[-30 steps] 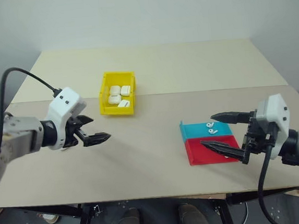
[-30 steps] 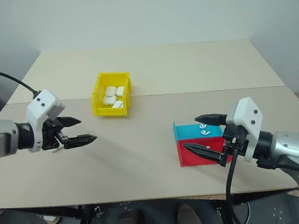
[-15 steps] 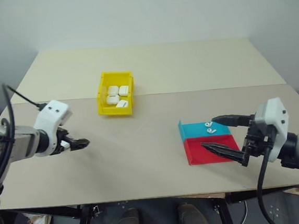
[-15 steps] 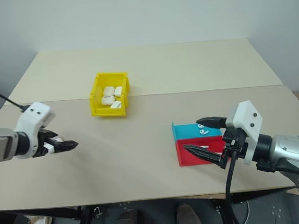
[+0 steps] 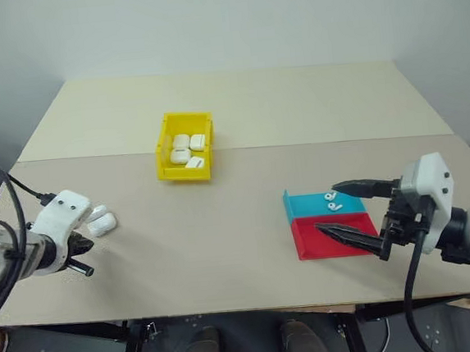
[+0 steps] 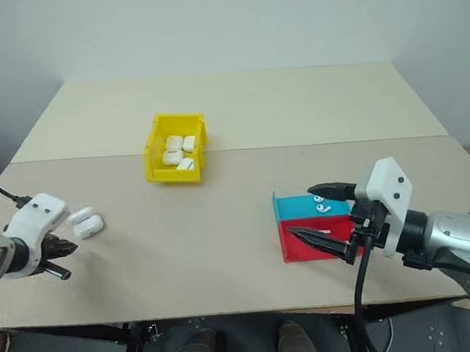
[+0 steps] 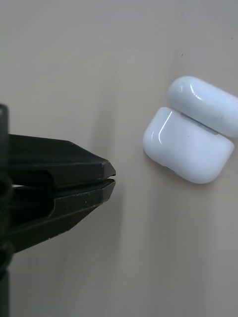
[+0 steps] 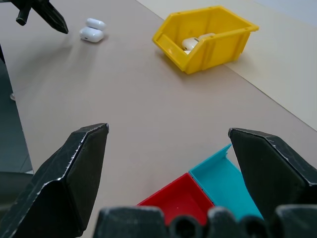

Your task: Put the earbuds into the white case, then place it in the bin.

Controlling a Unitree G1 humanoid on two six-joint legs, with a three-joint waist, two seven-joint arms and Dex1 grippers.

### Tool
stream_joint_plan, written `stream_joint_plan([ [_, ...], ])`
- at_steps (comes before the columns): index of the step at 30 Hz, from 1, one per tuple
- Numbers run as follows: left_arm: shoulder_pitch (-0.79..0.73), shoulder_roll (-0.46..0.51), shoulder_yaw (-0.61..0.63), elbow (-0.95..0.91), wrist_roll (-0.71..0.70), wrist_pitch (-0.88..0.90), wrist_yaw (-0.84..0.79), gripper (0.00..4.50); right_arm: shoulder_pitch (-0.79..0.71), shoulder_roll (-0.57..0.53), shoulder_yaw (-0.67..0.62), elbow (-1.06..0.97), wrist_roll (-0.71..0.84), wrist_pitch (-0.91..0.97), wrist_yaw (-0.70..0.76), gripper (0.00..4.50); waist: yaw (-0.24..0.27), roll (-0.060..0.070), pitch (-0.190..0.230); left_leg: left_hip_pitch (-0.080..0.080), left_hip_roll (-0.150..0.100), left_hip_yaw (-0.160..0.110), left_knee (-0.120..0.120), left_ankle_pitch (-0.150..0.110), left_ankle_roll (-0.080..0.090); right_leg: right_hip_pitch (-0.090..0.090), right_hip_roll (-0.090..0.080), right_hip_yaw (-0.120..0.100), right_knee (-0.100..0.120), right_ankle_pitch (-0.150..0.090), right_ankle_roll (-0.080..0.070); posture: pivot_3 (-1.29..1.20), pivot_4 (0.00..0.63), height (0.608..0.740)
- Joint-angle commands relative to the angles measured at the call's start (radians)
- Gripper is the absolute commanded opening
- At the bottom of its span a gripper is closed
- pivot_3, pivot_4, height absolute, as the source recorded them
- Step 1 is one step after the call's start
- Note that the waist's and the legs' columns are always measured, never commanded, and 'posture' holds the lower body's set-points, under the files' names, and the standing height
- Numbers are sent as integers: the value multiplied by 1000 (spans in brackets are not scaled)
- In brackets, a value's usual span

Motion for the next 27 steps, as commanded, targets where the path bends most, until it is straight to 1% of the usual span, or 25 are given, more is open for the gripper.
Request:
stream_joint_plan([
  [1, -40, -13, -68, 23, 81, -43, 33, 20, -22, -8, -14, -13, 16, -13, -3, 4500, -1, -1, 0, -1, 0, 0, 0, 0, 0, -1, 0, 0, 0, 0, 0, 0, 150, 740],
  [9, -136, -82, -183, 147, 202, -58, 68, 20, -40, -11, -10, -10, 15, -12, 1, 4500, -1, -1, 0, 0, 0, 1, 0, 0, 0, 0, 0, 0, 1, 0, 0, 0, 150, 740],
  [19, -239, -171, -257, 296, 330, -119, 84, 20, -41, -10, -11, -16, 15, -11, 3, 4500, 4, 4, -3, 4, -1, 1, 0, 0, 0, 4, 1, 0, 1, 0, 0, 0, 150, 740],
  [24, -284, -177, -285, 353, 389, -173, 58, 20, -31, -11, -16, -19, 11, -14, 8, 4500, 0, 4, -3, 6, 0, 1, 0, 0, 0, 7, 1, 0, 0, 0, 0, 0, 150, 740],
  [27, -311, -170, -314, 390, 409, -195, 11, 20, -27, -10, -15, -21, 9, -15, 9, 4500, 0, 4, -3, 6, -1, 1, 0, 0, 0, 7, 1, -1, 0, 0, 0, 0, 150, 740],
])
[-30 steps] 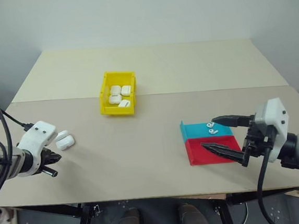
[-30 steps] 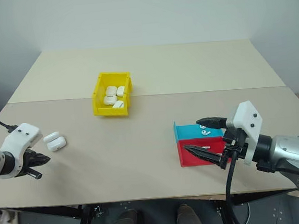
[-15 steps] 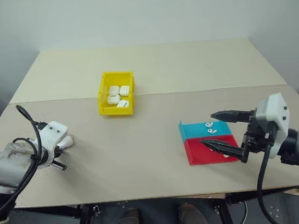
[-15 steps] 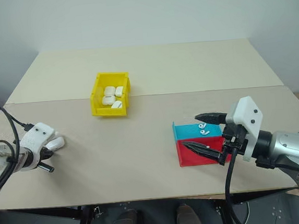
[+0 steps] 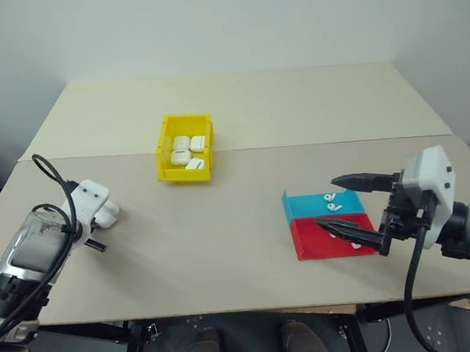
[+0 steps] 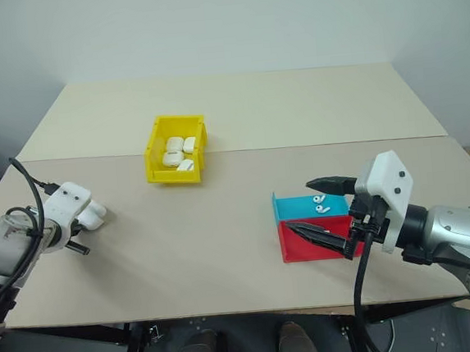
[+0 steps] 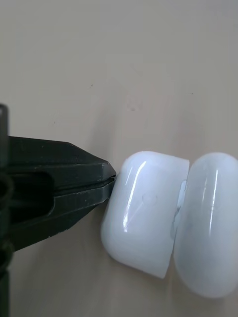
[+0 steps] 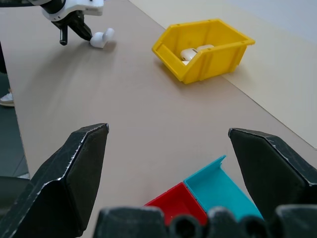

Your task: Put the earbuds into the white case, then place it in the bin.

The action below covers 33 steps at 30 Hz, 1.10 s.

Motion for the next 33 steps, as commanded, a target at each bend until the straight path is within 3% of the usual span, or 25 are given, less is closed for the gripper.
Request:
stream_joint_plan([
  [1, -28, 4, -19, 39, 43, -50, -36, 20, 1, -9, -15, -22, 9, -16, 3, 4500, 0, 0, 0, 0, 0, 0, 0, 0, 0, 0, 0, 0, 0, 0, 0, 0, 150, 740],
  [3, -27, 2, -15, 45, 52, -93, -58, 20, -1, -9, -10, -22, 7, -15, 2, 4500, 1, 0, 0, 1, 0, 0, 0, 0, 0, 0, 0, 0, 0, 0, 0, 0, 150, 740],
  [6, 24, 75, 20, 4, 15, -199, -198, 20, 1, -8, -7, -21, 9, -16, 5, 4500, -1, 0, 0, 0, 0, 0, 0, 0, 0, 1, 0, 0, 0, 0, 0, 0, 150, 740],
  [11, 9, 153, 133, 31, -42, -188, -316, 20, 24, -2, -16, -27, 16, -24, 21, 4500, -1, -2, 1, -6, 0, 0, 1, 0, 0, -6, 0, 0, 1, 0, 0, 0, 150, 740],
  [14, -2, 218, 121, 60, -48, -260, -439, 20, 28, 0, -16, -26, 18, -25, 23, 4500, -3, -3, 1, -9, 1, 0, 1, 0, 0, -9, 0, -1, 1, 0, 0, 0, 150, 740],
  [17, -54, 240, 103, 107, -68, -319, -577, 601, 35, 6, -16, -30, 21, -23, 20, 4500, -2, -3, 1, -9, 0, 0, 1, 0, 0, -8, 0, -1, 1, 0, 0, 0, 150, 740],
  [20, -165, 215, 48, 211, -59, -315, -696, 1558, 47, 10, -14, -44, 19, -24, 18, 4500, 5, -3, 1, -9, 0, 0, 2, 0, 0, -8, 0, -2, 1, 0, 0, 0, 150, 740],
  [28, -488, 64, -177, 673, 172, -484, -850, 4258, 108, 27, -40, -92, 24, -31, 4, 4500, 7, -3, 1, -11, 0, 0, 3, 0, 0, -8, 0, -3, 0, 0, 0, 0, 150, 740],
  [29, -523, 40, -199, 726, 201, -492, -865, 4442, 110, 28, -42, -96, 28, -29, -1, 4500, 6, -4, 1, -11, -1, 0, 3, 0, 0, -9, 0, -3, 1, 0, 0, 0, 150, 740],
  [33, -624, -41, -289, 892, 318, -469, -916, 4442, 111, 25, -59, -105, 59, -15, -24, 4500, 1, -5, 1, -12, -1, -1, 4, 0, 0, -9, 0, -3, 1, 0, 0, 0, 150, 740],
])
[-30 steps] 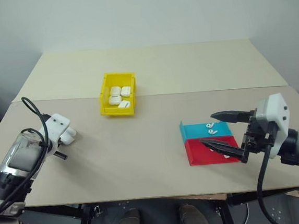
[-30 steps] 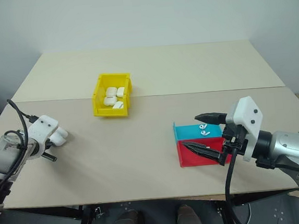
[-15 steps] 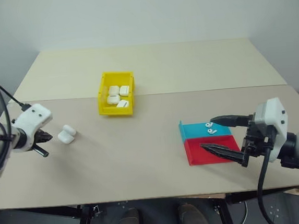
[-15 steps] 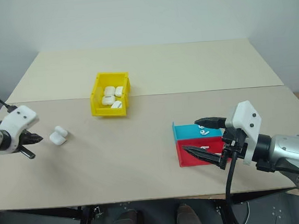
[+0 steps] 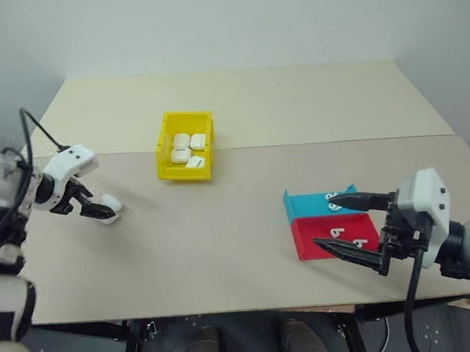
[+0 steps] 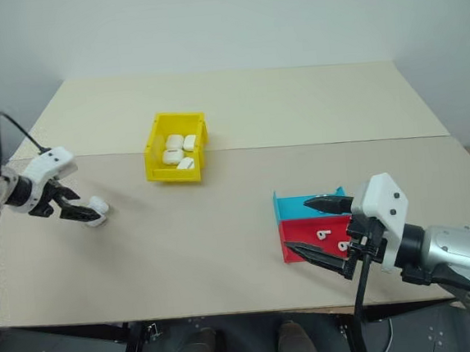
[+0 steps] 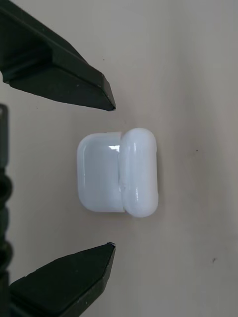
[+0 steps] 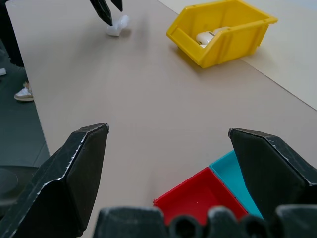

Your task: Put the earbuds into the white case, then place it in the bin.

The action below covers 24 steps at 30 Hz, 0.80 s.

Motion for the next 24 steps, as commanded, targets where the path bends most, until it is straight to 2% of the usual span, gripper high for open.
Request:
stream_joint_plan([
  [1, -78, -31, -52, 120, 93, 9, -60, 4442, 0, -2, -46, -40, 47, -6, -23, 4500, -4, 0, 0, 0, 0, 0, 0, 0, 0, 0, 0, 0, 0, 0, 0, 0, 150, 740],
  [6, -122, -90, -65, 215, 147, -11, -112, 4442, -4, -19, -52, -46, 82, 7, -54, 4500, -8, 0, 0, 0, 0, -1, 0, 0, 0, 0, 0, 0, 0, 0, 0, 0, 150, 740],
  [18, -105, -181, -36, 283, 212, -99, -3, 4442, -23, -50, -44, -29, 101, 4, -69, 4500, -3, 0, -1, 1, 0, -2, 1, 0, 0, 1, 0, 0, 1, 0, 0, 0, 150, 740],
  [24, -92, -198, -46, 276, 248, -99, -18, 4442, -26, -62, -42, -29, 107, 2, -73, 4500, 1, 4, -3, 2, 0, -1, 1, 0, 0, 3, 0, 0, 2, 0, 0, 0, 150, 740],
])
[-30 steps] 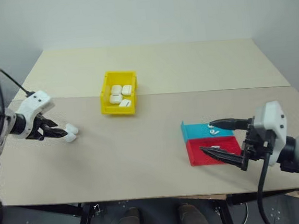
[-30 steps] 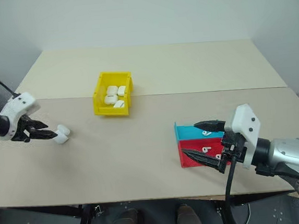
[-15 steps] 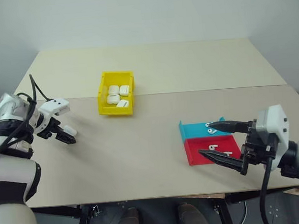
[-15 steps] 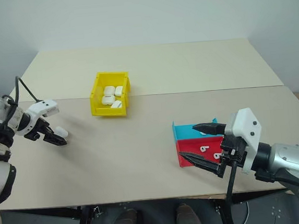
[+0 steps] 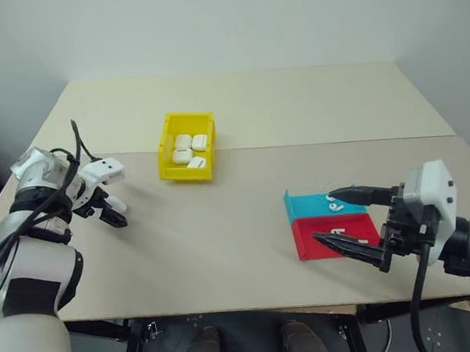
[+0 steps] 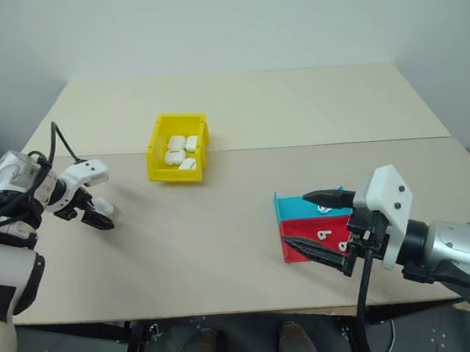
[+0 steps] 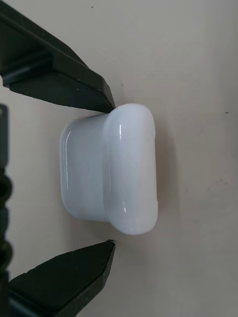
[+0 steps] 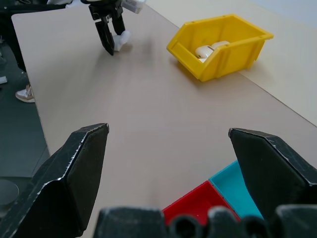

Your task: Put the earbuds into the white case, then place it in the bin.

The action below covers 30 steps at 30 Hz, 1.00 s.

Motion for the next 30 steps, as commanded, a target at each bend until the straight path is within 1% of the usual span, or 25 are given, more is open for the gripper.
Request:
stream_joint_plan([
  [1, 13, -3, -5, -4, 32, -17, 4, 4442, -11, -15, -21, -14, 10, -8, 2, 4500, 0, 0, 0, 0, 0, 0, 0, 0, 0, 0, 0, 0, 0, 0, 0, 0, 150, 740],
  [7, 16, 1, 7, -7, 52, -9, 33, 4442, -13, -18, -16, -9, 4, -14, 7, 4500, -4, 0, 0, 0, 0, 0, 0, 0, 0, 0, 0, 0, 0, 0, 0, 0, 150, 740],
  [30, 62, 42, -8, -106, 111, 25, -23, 4442, -16, -23, -3, -17, 0, -17, 21, 4500, -11, 0, 0, 0, 0, 0, 0, 0, 0, -1, 1, 0, 0, 0, 0, 0, 150, 740],
])
